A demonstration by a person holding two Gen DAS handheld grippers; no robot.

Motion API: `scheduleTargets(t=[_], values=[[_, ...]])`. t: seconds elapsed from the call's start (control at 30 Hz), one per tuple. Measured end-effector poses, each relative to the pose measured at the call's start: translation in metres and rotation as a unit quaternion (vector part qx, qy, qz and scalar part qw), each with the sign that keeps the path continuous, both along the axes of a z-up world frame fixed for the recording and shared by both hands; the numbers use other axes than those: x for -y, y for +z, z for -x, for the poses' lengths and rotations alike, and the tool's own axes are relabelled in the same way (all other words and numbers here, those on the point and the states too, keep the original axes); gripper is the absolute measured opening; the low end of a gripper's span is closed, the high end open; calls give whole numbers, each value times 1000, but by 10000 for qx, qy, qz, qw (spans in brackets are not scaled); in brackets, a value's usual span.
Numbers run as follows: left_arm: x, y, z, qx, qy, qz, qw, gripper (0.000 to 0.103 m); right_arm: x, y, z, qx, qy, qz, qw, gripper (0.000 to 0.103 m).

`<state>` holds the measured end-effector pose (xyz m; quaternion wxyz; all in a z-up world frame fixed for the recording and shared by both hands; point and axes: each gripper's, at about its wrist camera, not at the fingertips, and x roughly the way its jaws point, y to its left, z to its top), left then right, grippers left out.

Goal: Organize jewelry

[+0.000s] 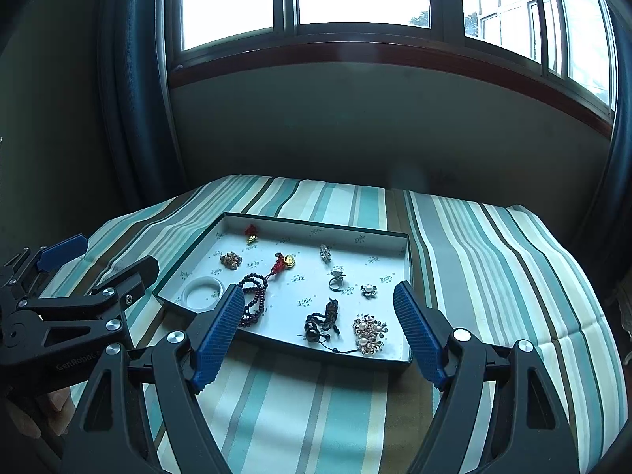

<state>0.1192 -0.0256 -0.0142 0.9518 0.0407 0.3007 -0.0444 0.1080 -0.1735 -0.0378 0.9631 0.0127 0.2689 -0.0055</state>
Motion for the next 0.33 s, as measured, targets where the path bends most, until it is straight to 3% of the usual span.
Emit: scheduleTargets(t=[0.17,0.33], values=[[-2,-3,-2,5,62,-33,10000,101,3,0,0,13,-36,-23,10000,77],[-11,-13,-13,-312,85,65,9995,101,12,-3,-2,-35,-124,-54,9999,77]])
